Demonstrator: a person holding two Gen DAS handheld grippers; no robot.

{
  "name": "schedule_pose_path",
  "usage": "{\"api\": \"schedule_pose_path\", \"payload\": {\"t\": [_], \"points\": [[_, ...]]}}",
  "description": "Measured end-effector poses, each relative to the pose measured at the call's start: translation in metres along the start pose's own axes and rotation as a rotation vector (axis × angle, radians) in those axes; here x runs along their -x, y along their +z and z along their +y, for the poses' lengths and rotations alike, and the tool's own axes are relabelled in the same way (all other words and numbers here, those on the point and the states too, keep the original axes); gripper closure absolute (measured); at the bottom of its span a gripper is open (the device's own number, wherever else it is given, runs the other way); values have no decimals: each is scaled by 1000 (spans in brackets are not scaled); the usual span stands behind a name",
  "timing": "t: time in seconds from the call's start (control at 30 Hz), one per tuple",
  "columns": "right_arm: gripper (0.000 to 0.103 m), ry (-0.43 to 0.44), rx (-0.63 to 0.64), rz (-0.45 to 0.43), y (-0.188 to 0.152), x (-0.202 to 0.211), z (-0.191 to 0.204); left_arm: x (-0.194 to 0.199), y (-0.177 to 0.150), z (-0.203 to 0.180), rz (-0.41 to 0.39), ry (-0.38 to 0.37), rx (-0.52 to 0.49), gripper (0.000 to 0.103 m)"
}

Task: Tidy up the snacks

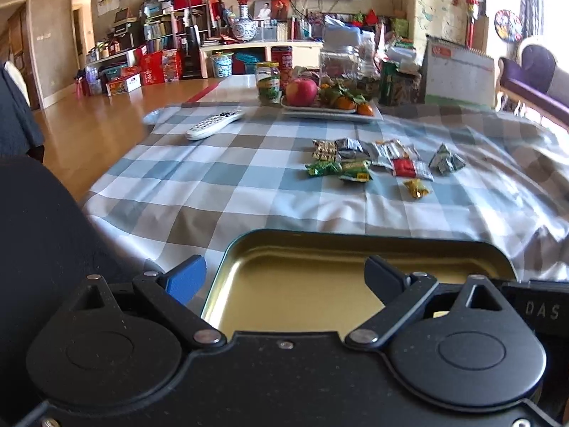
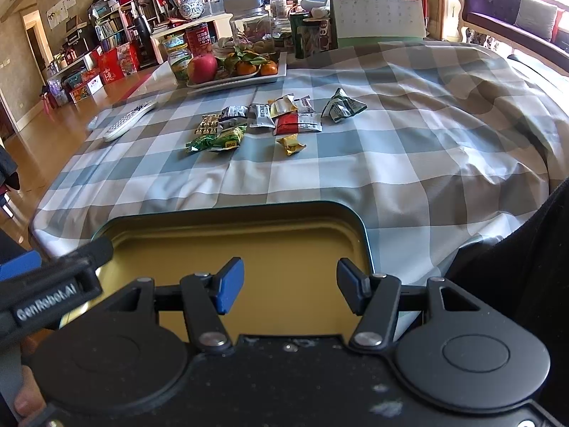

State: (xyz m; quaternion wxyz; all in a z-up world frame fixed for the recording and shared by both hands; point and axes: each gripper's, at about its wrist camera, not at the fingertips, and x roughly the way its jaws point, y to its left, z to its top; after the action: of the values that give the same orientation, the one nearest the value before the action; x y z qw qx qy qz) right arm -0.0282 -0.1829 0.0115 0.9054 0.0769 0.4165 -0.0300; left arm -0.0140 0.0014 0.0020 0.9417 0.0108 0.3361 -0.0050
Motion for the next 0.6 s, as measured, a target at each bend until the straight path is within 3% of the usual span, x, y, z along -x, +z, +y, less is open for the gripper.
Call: {"api": "schedule_pose_path", "payload": {"t": [0.2, 0.6], "points": [[42, -1, 1, 1, 0, 0, 0, 0, -2, -6, 4, 10, -46, 7], [42, -2, 8, -1, 0, 0, 2, 0, -1, -4, 24, -17, -39, 9]]}}
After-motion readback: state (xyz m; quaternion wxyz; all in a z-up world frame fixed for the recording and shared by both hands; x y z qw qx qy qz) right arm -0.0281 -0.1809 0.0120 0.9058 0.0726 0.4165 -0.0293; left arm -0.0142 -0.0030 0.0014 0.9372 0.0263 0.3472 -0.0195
